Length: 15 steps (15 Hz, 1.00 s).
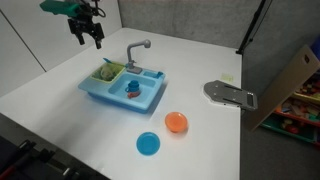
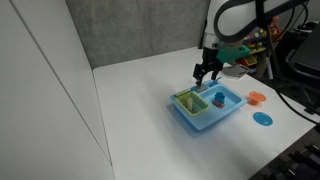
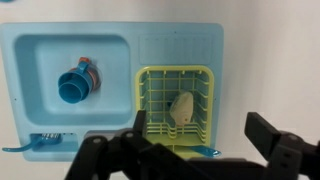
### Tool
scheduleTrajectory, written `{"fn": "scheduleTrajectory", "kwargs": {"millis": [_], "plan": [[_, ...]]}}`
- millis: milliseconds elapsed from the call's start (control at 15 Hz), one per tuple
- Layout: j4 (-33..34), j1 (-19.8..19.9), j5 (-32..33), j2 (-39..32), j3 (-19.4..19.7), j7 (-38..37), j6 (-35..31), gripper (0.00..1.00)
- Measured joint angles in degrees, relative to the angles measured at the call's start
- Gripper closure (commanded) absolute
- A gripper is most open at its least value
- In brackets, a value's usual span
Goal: Remove the white bottle from the dishes drying rack and put it on the sink worktop in front of the dishes drying rack
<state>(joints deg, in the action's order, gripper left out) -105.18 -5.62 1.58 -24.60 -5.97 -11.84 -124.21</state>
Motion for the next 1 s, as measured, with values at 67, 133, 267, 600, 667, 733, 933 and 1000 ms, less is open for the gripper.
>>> {"fn": "scheduleTrajectory", "kwargs": {"millis": [67, 133, 267, 600, 667, 733, 933, 1000], "plan": [[0.3, -0.3, 0.0, -1.1, 0.4, -0.7, -0.7, 0.0], [0.4, -0.6, 0.0, -2.1, 0.9, -1.5, -1.6, 0.0], [0.5, -1.6, 0.2, -3.6, 2.1, -2.9, -2.8, 0.0], [0.9, -3.0, 0.4, -4.2, 3.3, -4.5, -3.0, 0.0], [0.8, -3.1, 0.4, -4.3, 3.5, -4.5, -3.0, 0.0], [0.8, -3.1, 0.4, -4.4, 3.6, -4.5, -3.2, 0.0], [0.9, -3.1, 0.4, -5.9, 3.9, -4.5, -6.5, 0.0], [0.9, -3.2, 0.4, -6.7, 4.0, -4.5, -7.9, 0.0]]}}
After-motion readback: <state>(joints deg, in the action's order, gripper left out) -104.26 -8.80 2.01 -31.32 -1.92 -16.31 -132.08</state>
